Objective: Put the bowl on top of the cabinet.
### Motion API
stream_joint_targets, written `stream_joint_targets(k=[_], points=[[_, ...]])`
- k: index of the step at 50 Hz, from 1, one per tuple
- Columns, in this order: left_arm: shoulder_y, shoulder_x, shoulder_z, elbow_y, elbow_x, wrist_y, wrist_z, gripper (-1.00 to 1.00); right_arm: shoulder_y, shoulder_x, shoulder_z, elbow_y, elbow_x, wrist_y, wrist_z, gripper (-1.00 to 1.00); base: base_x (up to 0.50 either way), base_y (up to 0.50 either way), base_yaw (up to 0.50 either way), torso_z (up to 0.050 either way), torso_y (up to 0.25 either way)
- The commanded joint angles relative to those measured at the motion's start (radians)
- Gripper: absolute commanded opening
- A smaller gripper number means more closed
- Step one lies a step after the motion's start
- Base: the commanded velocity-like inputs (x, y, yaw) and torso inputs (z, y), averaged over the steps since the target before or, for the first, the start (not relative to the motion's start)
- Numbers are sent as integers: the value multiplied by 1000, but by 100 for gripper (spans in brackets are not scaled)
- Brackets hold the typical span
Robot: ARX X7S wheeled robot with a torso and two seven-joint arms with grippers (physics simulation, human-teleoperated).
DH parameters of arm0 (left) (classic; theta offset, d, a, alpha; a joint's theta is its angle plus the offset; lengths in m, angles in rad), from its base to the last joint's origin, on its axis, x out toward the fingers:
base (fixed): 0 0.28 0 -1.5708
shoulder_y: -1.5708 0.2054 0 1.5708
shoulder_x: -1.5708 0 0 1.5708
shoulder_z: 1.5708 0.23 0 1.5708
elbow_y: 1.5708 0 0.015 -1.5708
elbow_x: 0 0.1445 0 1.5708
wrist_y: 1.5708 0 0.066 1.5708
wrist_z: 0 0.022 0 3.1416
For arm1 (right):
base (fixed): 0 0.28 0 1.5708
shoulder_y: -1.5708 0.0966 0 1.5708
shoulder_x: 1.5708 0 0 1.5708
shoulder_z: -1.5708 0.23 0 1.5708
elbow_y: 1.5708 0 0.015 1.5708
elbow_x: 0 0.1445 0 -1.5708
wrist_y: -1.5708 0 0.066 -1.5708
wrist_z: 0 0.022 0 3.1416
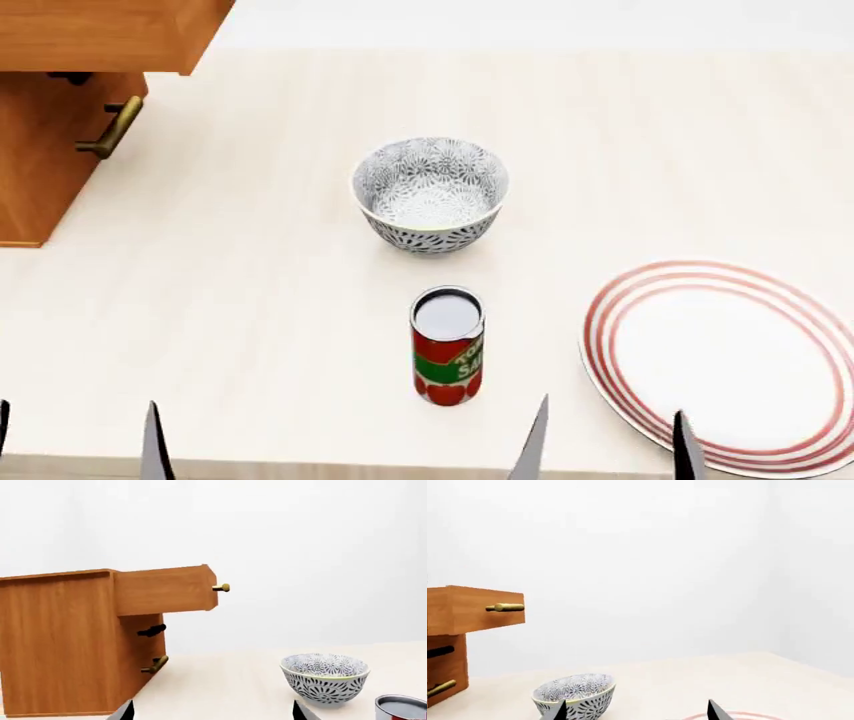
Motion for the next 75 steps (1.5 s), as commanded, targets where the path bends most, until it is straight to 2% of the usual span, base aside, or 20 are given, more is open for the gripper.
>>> stream_joint_targets(k=[1, 7, 57, 67, 69, 70, 71, 73, 75], points=[[61, -18, 9, 162, 79, 122, -74, 100, -26, 0, 1, -66, -68, -214, 83, 100, 0, 207, 0, 0, 0], [61, -25, 12, 171, 81, 116, -88, 100, -36, 5, 0, -73, -175, -282, 143, 100, 0, 500, 0, 0, 0], [50, -78, 71, 138, 59, 100, -153, 100, -39, 82, -87, -61, -149, -277, 226, 100, 9, 500, 0, 0, 0], [42, -74, 72, 146, 53, 56, -171, 100, -44, 97, -116, -91, -130, -242, 214, 100, 23, 24, 0, 0, 0], [42, -77, 77, 152, 54, 42, -168, 100, -42, 99, -120, -97, -115, -227, 211, 100, 0, 0, 0, 0, 0], [45, 64, -47, -35, 92, -62, 2, 100, -50, -38, 9, -41, -141, 154, 39, 100, 0, 0, 0, 0, 0], [48, 56, -39, 115, 104, 54, -22, 100, -50, -38, 9, -96, -142, 4, 39, 100, 0, 0, 0, 0, 0], [44, 45, -33, 137, 101, 39, -41, 100, -56, -22, -7, -98, -146, -253, 65, 100, 0, 0, 0, 0, 0], [48, 36, -24, 144, 118, 51, -60, 100, -57, -13, -15, -98, -148, -260, 81, 100, 0, 0, 0, 0, 0]])
